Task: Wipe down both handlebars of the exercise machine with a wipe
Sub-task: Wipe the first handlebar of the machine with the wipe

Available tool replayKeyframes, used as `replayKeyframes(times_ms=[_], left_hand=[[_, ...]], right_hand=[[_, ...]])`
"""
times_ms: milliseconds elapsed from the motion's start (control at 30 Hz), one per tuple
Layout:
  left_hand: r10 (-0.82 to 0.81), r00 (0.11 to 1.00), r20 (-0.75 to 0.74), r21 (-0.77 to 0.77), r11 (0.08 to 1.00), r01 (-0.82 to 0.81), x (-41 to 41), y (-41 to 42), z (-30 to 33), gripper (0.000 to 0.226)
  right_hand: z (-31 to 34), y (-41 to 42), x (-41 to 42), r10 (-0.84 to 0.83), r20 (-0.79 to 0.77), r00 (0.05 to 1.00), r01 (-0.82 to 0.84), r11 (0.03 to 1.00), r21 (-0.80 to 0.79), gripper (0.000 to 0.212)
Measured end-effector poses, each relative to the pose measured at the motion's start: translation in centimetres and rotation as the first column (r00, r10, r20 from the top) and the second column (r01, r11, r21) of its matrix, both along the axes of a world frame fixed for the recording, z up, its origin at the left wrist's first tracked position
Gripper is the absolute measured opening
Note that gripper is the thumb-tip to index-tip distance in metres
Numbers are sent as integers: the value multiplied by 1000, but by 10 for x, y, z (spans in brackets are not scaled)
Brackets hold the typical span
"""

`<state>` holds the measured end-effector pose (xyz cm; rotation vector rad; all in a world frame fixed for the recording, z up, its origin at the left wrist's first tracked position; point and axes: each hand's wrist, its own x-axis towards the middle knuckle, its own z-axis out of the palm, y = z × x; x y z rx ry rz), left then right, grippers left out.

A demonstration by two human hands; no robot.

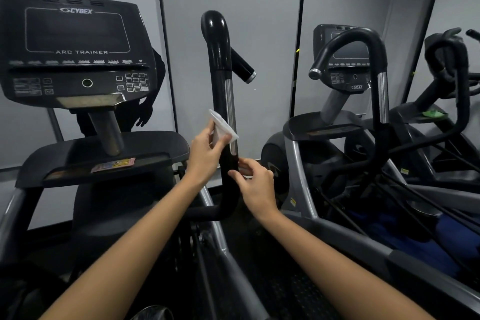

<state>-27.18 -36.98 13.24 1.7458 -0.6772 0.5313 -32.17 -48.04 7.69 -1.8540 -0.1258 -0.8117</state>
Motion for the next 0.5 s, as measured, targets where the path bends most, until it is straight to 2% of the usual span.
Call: replayKeyframes(times_ms=[133,267,367,500], left_hand=[[160,974,160,134,974,-182,2,-6,19,66],[194,931,310,239,932,-273,7,-11,43,65],[182,924,336,273,920,-280,-3,-7,14,64],[118,964,240,280,942,-185,-17,-2,-37,66]], right_hand=[[0,0,-1,-11,-9,1000,11,1000,-22,36],[-2,-1,-2,-16,-23,1000,15,999,-43,38],[-6,0,-2,-26,-15,1000,25,999,-42,34],[-8,0,-1,-35,-1,999,35,999,-38,28]])
